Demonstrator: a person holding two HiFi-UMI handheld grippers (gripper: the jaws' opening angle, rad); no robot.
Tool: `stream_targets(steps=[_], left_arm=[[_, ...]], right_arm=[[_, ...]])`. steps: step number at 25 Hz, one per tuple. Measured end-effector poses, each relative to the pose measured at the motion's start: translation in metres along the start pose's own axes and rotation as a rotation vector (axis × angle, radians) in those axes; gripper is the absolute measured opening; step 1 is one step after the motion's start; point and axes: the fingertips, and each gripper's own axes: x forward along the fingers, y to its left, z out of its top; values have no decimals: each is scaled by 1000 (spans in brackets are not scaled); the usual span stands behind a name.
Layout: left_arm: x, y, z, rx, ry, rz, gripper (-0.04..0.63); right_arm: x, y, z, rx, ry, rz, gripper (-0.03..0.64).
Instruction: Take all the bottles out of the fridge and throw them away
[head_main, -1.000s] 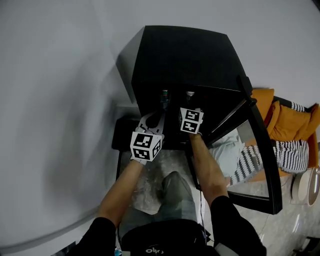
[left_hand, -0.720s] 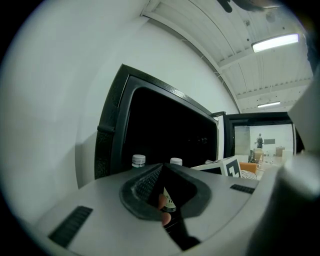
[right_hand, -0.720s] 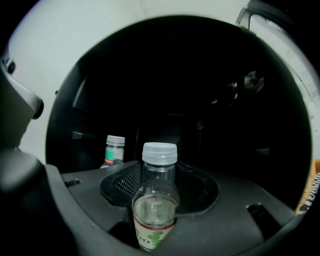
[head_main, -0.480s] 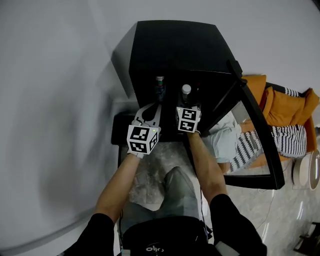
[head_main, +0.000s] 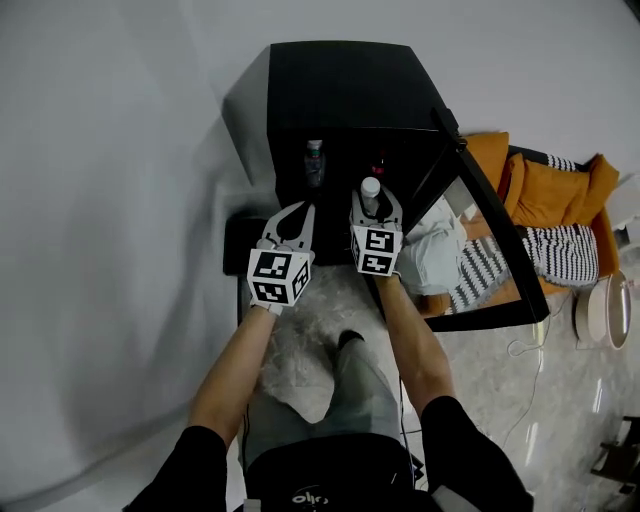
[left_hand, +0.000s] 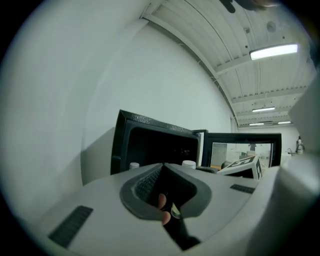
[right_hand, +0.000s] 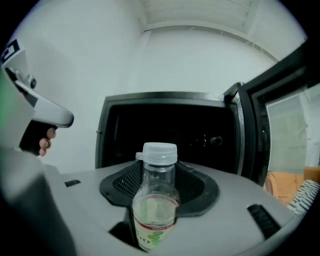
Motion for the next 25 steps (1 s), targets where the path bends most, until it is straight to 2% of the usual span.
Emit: stream_targets(steps=[11,17,21,25], left_arm=[[-100,-7,80,-42,37,17,6],[-116,2,104,-67,22,59,6],[-118,14,108,-75,16,106,6],[-127,37,103,-80,23,193,6]], right_arm=[[-116,52,95,37,40,19,202],[-135,65,123,21,50,57,202],[-123,79,136,-13,42,126,202],[-103,114,145,-42,23,253,202]])
